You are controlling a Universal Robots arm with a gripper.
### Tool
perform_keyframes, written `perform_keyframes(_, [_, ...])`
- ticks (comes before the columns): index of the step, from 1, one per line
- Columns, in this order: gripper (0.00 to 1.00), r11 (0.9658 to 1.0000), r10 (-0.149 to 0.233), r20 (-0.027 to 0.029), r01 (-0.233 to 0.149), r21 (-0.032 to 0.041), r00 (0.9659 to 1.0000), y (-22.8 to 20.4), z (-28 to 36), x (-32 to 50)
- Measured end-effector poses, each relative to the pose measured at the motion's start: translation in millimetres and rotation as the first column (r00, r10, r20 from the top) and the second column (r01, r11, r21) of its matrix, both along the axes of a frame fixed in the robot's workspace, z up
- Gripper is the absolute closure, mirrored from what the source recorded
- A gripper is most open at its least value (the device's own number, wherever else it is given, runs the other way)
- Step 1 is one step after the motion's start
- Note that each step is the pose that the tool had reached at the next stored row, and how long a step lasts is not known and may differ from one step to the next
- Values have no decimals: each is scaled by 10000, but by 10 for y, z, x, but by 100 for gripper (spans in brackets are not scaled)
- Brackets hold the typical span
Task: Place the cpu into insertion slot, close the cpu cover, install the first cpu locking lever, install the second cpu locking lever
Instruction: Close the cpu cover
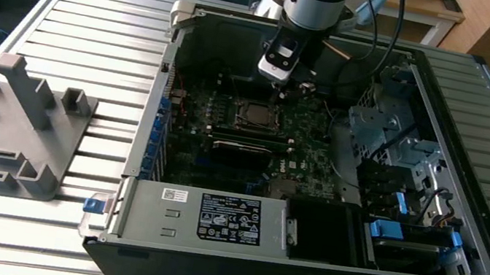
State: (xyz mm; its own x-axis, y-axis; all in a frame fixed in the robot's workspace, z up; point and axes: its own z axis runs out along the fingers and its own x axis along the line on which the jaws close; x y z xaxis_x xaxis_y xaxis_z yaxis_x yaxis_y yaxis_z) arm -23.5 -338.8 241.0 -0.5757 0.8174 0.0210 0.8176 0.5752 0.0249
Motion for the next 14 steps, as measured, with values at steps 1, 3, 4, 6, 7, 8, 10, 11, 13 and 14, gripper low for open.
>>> perform_keyframes(1, [90,10000,66,0,-66,0,10000,0,0,0])
perform_keyframes(3, [90,10000,92,0,-92,0,10000,0,0,0])
perform_keyframes(4, [90,9999,127,0,-127,0,9999,0,0,0])
perform_keyframes(6, [90,9999,161,0,-161,0,9999,0,0,0])
perform_keyframes(7, [90,9999,162,0,-162,0,9999,0,0,0])
perform_keyframes(8, [90,9999,163,0,-163,0,9999,0,0,0])
perform_keyframes(10, [90,9999,164,0,-164,0,9999,0,0,0])
perform_keyframes(11, [90,9999,165,0,-165,0,9999,0,0,0])
perform_keyframes(13, [90,9999,166,0,-166,0,9999,0,0,0])
perform_keyframes(14, [90,9999,167,0,-167,0,9999,0,0,0])
